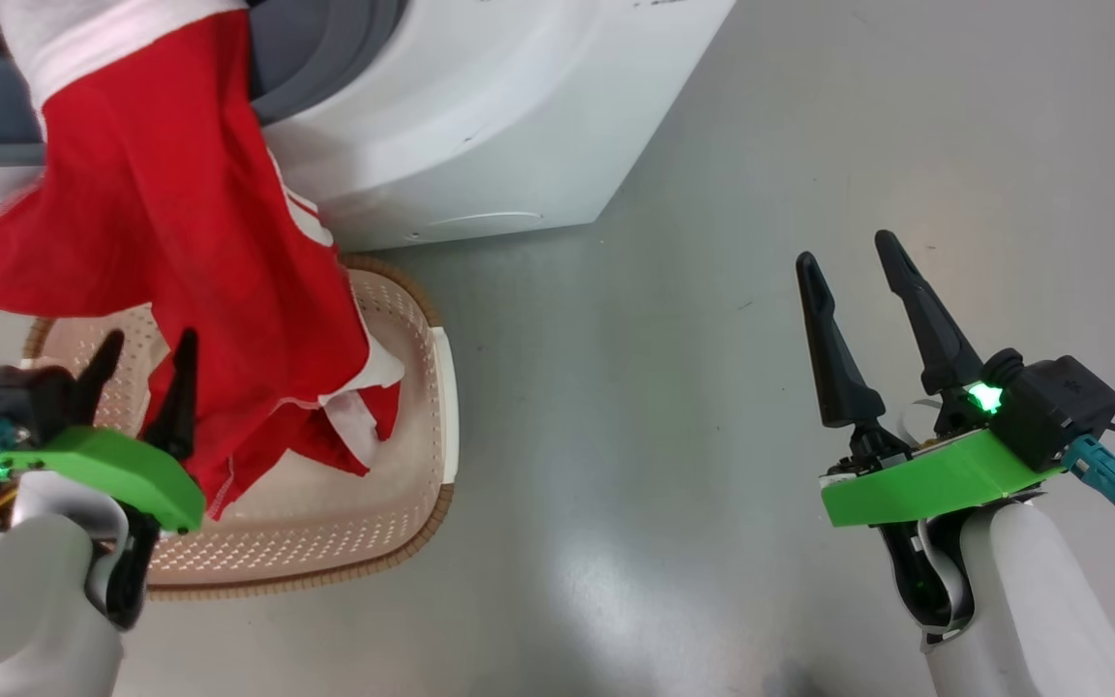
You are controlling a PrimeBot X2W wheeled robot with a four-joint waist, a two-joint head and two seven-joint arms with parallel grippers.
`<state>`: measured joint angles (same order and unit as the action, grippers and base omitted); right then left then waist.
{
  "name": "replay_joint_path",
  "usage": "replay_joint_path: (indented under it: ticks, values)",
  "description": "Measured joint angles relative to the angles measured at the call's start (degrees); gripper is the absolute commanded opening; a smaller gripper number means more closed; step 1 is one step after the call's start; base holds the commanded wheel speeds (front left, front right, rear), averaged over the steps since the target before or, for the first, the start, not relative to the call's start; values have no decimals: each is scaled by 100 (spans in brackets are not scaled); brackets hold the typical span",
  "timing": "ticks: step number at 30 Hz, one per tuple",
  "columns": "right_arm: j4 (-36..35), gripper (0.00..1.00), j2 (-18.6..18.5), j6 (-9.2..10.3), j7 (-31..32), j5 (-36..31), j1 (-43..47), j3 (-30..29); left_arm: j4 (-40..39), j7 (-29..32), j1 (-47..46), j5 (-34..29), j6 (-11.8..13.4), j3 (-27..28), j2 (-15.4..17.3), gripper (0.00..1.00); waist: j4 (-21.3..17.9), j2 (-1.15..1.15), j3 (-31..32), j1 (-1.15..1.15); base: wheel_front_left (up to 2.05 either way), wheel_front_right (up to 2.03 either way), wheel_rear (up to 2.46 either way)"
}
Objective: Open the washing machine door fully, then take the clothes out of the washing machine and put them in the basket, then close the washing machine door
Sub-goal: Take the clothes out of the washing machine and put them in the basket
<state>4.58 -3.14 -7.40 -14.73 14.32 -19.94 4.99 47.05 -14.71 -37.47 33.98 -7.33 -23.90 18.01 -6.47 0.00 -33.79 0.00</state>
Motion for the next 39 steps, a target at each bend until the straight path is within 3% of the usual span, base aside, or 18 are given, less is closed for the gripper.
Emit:
replay_joint_path:
  ticks: [12,19,32,39]
  values:
    - [1,100,-4,0,0,-60,23,-47,-2060,-1,799,-491,0,1407,-13,100,125,0,139,0,0,0,0]
    - [18,100,-5,0,0,-63,151,-74,-3330,-1,1516,-836,0,2037,-185,100,162,0,265,0,0,0,0]
    - [41,100,-5,0,0,-73,240,-112,-4836,-1,2796,-1022,0,2698,-272,100,220,0,384,0,0,0,0]
    - [37,100,-5,0,-1,-111,238,-160,-5201,-1,3199,-1020,1,2864,-343,100,230,0,371,0,0,0,0]
